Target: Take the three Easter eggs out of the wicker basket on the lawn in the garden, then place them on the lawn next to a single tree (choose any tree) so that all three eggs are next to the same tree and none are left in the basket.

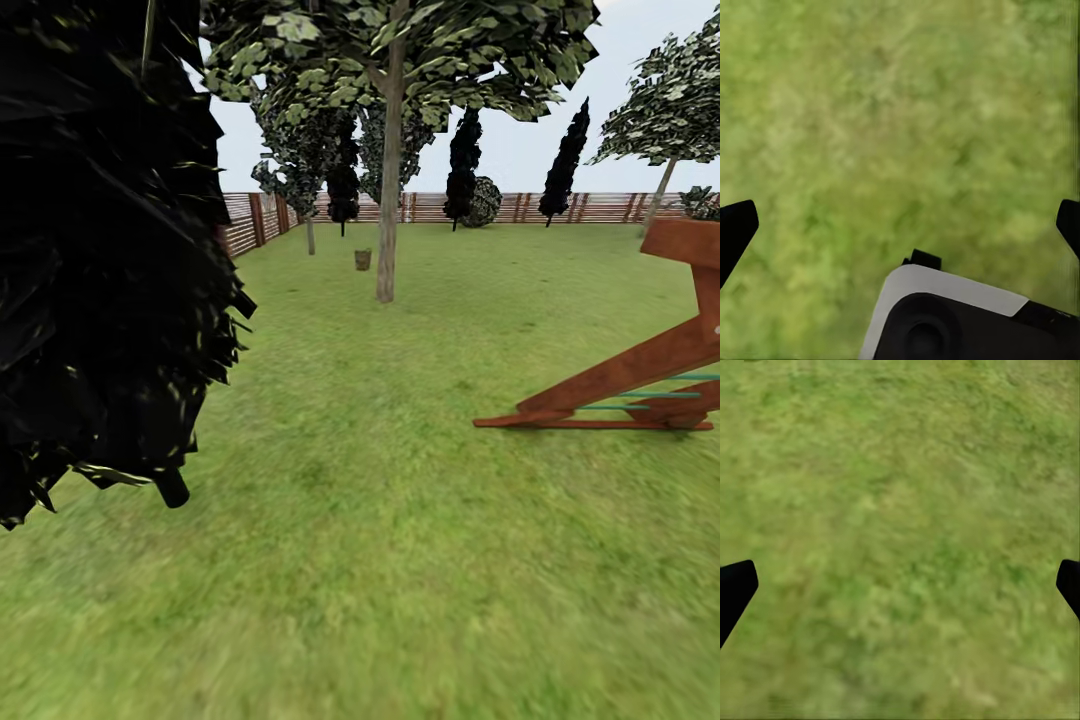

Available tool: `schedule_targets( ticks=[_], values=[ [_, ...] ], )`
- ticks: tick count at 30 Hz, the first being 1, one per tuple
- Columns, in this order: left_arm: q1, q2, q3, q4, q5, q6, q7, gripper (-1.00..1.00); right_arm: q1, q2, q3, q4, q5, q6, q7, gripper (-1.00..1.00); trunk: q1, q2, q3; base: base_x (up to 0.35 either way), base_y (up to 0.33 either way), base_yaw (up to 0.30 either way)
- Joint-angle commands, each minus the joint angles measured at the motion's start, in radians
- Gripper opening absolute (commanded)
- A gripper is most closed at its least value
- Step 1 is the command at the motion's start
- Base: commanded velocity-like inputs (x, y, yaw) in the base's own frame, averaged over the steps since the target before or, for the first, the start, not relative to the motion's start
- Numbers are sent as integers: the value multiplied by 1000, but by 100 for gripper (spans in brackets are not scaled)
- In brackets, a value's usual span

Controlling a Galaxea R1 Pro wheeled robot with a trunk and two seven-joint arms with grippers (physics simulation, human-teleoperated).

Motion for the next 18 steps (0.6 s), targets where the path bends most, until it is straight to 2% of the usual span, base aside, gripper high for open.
schedule_targets(
  ticks=[1,18],
  values=[
    [0,-1,4,-1,-5,-1,2,100,-1,0,1,1,-2,-3,0,100,1,-1,-1,307,-139,0],
    [0,-2,3,-1,-5,-1,0,100,-1,0,2,2,-1,-2,0,100,1,-1,-1,308,-139,0]
  ],
)
